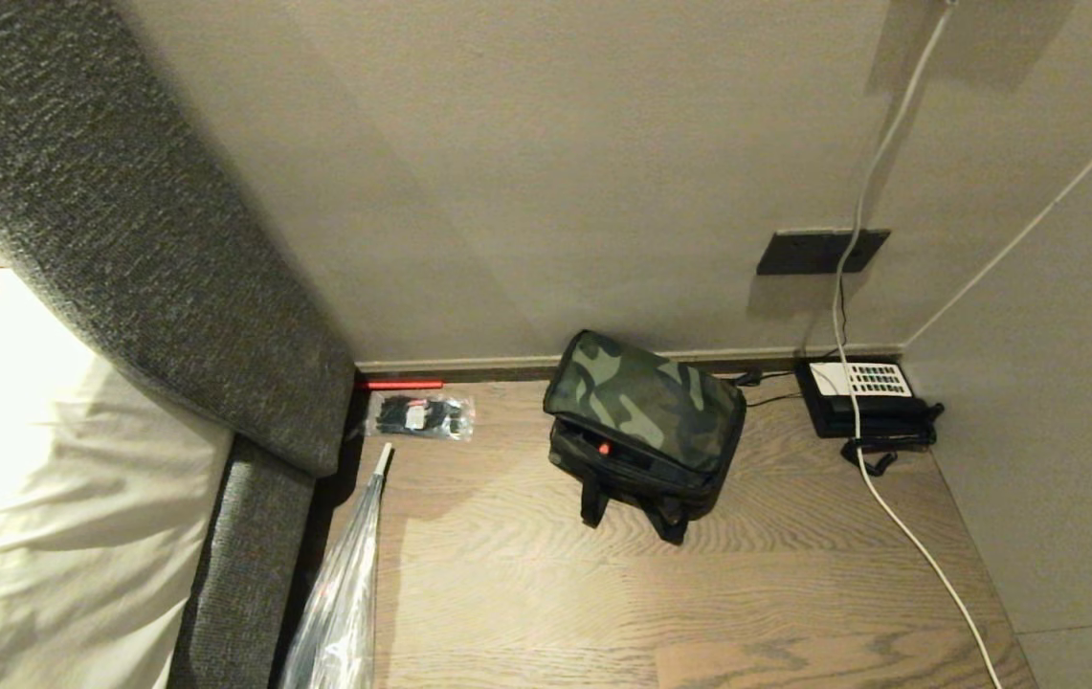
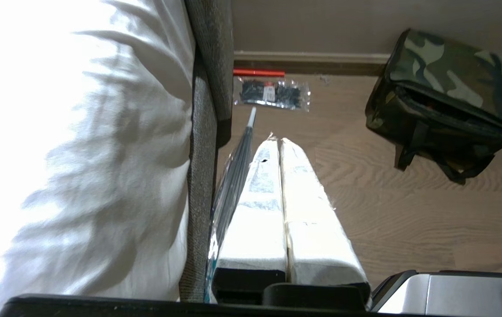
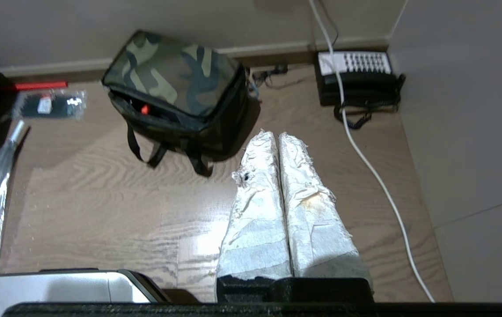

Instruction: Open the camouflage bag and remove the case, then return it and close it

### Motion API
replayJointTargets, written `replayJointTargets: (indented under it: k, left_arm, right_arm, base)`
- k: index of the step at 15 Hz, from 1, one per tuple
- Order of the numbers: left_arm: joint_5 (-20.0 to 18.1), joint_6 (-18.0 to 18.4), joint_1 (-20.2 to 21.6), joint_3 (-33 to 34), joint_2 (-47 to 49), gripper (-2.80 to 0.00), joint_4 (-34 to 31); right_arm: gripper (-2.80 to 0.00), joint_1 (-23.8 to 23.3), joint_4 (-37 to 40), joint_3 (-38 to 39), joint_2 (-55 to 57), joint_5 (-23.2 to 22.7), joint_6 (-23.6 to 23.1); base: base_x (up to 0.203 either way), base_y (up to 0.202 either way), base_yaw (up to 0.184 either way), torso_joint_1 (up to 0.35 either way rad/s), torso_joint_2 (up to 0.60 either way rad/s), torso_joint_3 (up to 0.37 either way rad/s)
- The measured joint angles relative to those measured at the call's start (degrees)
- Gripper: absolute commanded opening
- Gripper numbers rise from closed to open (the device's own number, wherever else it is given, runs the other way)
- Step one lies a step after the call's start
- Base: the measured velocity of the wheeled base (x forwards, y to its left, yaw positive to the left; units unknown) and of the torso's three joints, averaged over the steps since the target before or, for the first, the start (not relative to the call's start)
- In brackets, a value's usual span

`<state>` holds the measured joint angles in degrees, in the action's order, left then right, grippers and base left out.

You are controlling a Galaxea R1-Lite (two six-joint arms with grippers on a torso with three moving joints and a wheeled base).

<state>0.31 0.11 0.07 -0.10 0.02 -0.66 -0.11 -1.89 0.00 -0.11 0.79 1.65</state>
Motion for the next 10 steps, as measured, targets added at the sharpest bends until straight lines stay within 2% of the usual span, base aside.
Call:
replayJointTargets:
  k: [10]
  left_arm:
    - [0.0, 0.0, 0.0, 0.0, 0.0, -2.80, 0.0]
  right_arm:
    - [-2.80, 0.0, 0.0, 0.0, 0.0, 0.0, 0.0]
  base:
    - [0.000, 0.000, 0.000, 0.001, 0.00, 0.202]
